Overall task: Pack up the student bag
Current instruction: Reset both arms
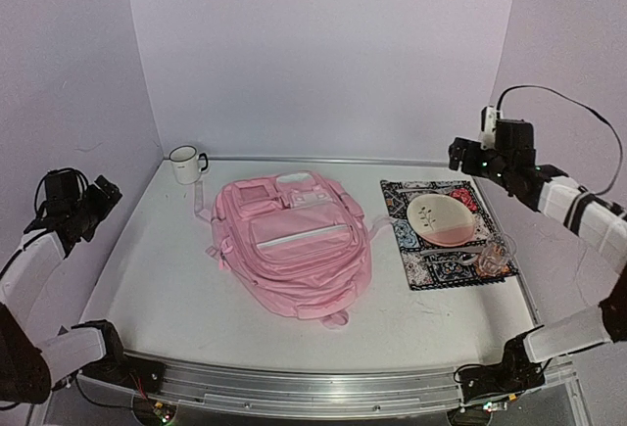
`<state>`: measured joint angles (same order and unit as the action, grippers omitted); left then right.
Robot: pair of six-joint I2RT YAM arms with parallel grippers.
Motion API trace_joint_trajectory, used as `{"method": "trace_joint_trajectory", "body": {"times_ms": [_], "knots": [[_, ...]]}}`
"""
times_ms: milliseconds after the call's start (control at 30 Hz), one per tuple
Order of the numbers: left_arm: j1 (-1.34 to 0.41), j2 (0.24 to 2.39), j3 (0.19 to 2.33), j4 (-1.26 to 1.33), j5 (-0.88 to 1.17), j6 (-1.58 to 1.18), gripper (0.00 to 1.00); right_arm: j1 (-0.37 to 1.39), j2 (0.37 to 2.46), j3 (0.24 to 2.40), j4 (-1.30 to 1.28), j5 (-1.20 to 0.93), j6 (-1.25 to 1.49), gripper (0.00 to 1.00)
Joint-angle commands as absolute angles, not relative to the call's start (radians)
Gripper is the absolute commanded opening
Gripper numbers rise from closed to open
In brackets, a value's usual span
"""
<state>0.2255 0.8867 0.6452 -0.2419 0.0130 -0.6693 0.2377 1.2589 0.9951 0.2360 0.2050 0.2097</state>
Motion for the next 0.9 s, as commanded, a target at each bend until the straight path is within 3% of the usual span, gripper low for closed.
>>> {"method": "trace_joint_trajectory", "body": {"times_ms": [0, 267, 467, 667, 867], "knots": [[0.229, 0.711, 0.753, -0.317, 0.064, -0.524, 0.99, 0.256, 1.016, 0.878, 0.273, 0.335, 0.187, 0.98], [0.175, 0.503, 0.853, -0.48, -0.031, -0.353, 1.0, 0.256, 0.618, 0.69, 0.19, 0.326, 0.173, 0.98], [0.095, 0.274, 0.806, -0.496, -0.085, -0.306, 0.99, 0.256, 0.377, 0.635, 0.11, 0.32, 0.218, 0.98], [0.061, 0.126, 0.725, -0.5, -0.134, -0.326, 0.99, 0.256, 0.223, 0.584, 0.094, 0.332, 0.229, 0.98], [0.052, 0.108, 0.7, -0.49, -0.132, -0.325, 0.99, 0.256, 0.226, 0.587, 0.101, 0.31, 0.218, 0.98]]}}
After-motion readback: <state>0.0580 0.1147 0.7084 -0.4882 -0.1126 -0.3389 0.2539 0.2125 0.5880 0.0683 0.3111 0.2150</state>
